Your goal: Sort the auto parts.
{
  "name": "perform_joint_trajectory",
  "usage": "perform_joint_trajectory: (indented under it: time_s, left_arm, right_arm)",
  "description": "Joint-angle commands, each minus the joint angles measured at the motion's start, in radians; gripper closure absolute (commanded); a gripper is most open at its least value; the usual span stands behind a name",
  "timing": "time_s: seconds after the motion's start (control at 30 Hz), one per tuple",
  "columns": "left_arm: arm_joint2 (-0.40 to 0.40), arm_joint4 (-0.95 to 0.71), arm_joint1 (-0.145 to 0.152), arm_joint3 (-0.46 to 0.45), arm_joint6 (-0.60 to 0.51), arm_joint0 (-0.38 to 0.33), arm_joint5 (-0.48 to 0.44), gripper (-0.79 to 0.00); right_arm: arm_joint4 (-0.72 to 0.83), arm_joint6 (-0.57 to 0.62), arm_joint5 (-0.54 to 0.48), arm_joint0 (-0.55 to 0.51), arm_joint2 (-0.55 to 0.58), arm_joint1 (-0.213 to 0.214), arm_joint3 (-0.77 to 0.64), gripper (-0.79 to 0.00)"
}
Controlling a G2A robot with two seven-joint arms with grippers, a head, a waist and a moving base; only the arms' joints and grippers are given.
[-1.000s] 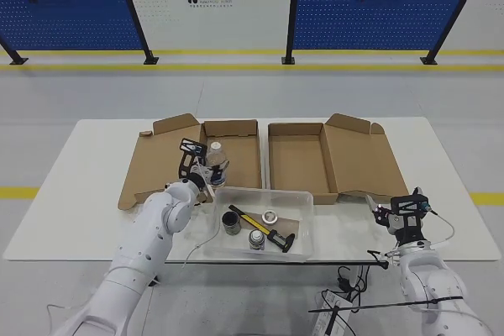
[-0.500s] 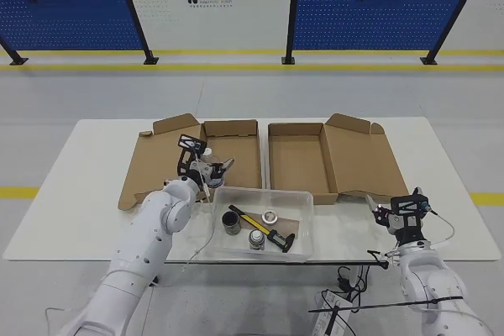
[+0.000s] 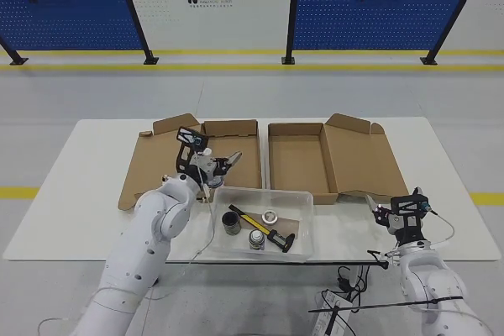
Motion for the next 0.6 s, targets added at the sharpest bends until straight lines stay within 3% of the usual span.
perform_joint_trajectory:
  time_s: [0.0,0.13,0.27,0.57]
  left_arm:
    - [0.0,-0.005,0.004,-0.063,-0.047,0.025,-0.041,-0.785]
    - [0.006,-0.034,0.017,-0.156,-0.167,0.073,-0.204,-0.785]
    - [-0.009,-0.112,0.029,-0.204,-0.304,0.106,-0.295,-0.785]
    - [-0.01,-0.354,0.045,-0.241,-0.668,0.096,-0.292,-0.785]
  right_arm:
    - [0.0,0.0,0.0,0.0,0.0,0.0,0.0,-0.785]
    - [0.0,0.0,0.0,0.0,0.0,0.0,0.0,-0.785]
    - [0.0,0.0,0.0,0.0,0.0,0.0,0.0,-0.785]
    - [0.0,0.0,0.0,0.0,0.0,0.0,0.0,-0.785]
